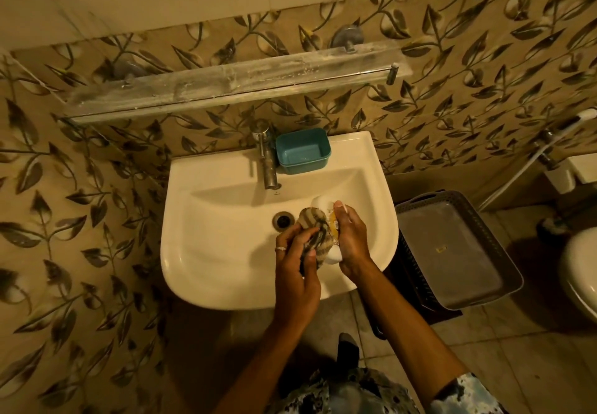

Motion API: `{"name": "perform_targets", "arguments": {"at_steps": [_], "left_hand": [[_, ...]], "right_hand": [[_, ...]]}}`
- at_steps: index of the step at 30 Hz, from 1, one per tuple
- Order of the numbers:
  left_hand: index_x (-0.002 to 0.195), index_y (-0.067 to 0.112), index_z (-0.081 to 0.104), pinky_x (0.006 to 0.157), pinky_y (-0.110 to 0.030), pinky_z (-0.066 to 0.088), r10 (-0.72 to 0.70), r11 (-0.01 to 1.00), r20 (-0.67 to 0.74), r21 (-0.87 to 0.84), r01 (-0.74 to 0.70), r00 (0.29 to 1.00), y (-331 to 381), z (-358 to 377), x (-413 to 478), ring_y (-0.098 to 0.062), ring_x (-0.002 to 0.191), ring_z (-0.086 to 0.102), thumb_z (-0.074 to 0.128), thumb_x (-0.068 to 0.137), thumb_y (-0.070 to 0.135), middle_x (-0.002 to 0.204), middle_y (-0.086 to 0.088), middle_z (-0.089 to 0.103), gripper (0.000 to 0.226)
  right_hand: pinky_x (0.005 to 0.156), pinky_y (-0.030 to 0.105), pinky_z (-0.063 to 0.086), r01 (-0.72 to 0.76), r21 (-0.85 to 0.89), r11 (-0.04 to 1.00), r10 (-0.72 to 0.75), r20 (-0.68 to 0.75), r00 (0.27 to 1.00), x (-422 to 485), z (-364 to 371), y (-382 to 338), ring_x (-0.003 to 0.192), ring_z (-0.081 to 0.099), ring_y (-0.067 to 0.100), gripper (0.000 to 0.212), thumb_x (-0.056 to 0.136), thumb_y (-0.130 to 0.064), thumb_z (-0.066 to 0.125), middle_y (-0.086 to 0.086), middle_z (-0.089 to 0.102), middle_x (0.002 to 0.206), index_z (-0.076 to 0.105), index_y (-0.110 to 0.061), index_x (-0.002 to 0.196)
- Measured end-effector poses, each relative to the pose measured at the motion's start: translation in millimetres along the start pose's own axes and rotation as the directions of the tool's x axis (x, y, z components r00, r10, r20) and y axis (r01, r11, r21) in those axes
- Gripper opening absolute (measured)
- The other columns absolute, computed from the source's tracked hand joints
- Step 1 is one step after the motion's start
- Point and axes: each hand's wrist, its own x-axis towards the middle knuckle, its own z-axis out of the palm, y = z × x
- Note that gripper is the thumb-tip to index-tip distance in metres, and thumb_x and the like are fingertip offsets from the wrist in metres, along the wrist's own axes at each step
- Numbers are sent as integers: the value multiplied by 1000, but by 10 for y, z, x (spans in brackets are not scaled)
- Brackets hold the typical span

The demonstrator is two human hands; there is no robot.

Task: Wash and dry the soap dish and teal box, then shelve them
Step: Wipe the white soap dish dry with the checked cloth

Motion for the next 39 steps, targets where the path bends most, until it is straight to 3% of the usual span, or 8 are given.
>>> {"name": "perform_targets", "arguments": {"at_steps": [5,9,13,17,24,30,35,39], "left_hand": [[132,15,51,96,-4,35,-120,990,32,71,118,992,-43,-13,396,-12,121,48,38,97,5,134,-6,53,38],[134,16,49,105,-36,43,-269,963,108,17,269,957,-83,-35,618,-20,122,51,36,99,10,134,-8,54,37],[132,31,45,84,-8,47,-272,961,64,-42,275,960,-54,82,130,-4,109,54,38,99,14,128,8,53,38],[127,37,46,75,-4,48,-317,941,10,-125,316,948,18,109,-54,17,93,57,40,97,8,118,11,58,42],[123,13,59,101,-40,48,-317,946,127,-33,323,940,49,-225,717,-19,113,59,39,95,1,123,-6,64,37],[128,15,54,81,-16,51,-410,900,38,-142,411,911,-9,-128,224,-12,103,60,38,97,5,120,-1,61,37],[88,35,69,72,-21,49,-435,892,206,-33,450,877,41,-337,795,-12,91,65,49,92,13,93,12,70,30],[84,38,72,75,-20,50,-386,920,297,58,387,873,-7,-336,882,-9,91,66,49,88,11,92,17,71,36]], "right_hand": [[85,34,55,45,-148,988,-19,174,985,-64,8,3,95,68,20,26,94,-42,51,4,72,103,65,-25,108],[84,31,55,70,-186,980,-36,181,983,-59,-64,-27,96,67,18,25,94,-38,54,3,69,110,63,-28,114],[83,33,57,62,-57,996,-64,-27,998,-1,-41,-142,96,68,21,20,93,-32,57,5,71,104,67,-23,108],[76,29,58,84,-65,994,-84,-1,996,-38,-12,-135,91,70,18,20,93,-36,56,1,73,98,68,-25,105],[76,24,57,162,-240,957,-95,270,958,-112,-13,-132,90,69,13,14,92,-36,57,-9,73,97,68,-44,94],[89,29,53,215,-256,942,-177,164,970,-61,-51,-259,104,64,16,30,98,-30,47,5,67,116,64,-19,121],[67,25,44,293,-576,763,-112,330,937,-153,-76,-278,69,63,10,47,100,-44,31,2,69,76,63,-24,72],[85,35,34,509,-829,231,-55,511,858,-75,-83,-359,96,52,28,25,97,-23,42,17,59,106,57,-5,106]]}}
